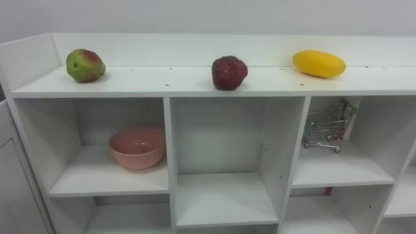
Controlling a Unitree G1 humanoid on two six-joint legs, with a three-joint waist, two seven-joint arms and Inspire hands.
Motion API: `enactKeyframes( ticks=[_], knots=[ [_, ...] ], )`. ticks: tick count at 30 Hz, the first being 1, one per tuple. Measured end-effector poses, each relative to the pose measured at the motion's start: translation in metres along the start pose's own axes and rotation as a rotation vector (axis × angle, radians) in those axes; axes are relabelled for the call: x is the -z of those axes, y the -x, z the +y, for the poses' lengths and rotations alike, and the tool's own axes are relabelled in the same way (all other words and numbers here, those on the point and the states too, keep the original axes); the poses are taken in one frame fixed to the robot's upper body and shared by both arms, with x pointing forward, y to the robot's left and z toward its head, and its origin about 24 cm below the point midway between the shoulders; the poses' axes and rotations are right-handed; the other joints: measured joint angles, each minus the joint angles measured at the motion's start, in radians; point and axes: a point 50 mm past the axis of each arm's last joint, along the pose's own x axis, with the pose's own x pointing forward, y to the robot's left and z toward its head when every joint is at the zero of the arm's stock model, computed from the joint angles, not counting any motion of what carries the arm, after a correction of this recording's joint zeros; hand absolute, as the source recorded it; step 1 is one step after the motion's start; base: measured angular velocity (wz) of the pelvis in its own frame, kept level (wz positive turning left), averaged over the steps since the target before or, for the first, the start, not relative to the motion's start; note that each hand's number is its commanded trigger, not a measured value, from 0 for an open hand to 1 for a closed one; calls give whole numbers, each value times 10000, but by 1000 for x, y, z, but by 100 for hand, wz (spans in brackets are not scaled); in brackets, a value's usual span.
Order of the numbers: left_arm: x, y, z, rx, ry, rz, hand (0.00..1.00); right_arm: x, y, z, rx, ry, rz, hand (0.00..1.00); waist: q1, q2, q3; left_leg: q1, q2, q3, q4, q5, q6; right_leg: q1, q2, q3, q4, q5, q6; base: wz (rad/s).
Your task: Arrange fruit in the closet
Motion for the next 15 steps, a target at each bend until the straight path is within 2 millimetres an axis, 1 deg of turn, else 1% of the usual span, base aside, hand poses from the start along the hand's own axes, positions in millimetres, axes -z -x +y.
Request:
enactKeyframes(
  ticks=[10,13,15],
  knots=[
    [-3,-1,1,-11,14,-78,0,-4,0,-1,184,-1284,-139,0,20,-12,1,-78,1,5,0,0,0,-132,4,5,-1,0,0,0],
    [-6,-1,2,-117,25,-188,0,-7,0,-2,291,-2202,-141,0,20,-35,-6,-129,3,1,1,0,0,-193,2,-1,8,0,0,0],
    [-7,-1,3,-173,103,-305,0,-14,-1,-5,451,-2928,-257,0,23,-40,-11,-111,1,27,1,1,-1,-189,1,16,14,0,0,-4]
  ],
)
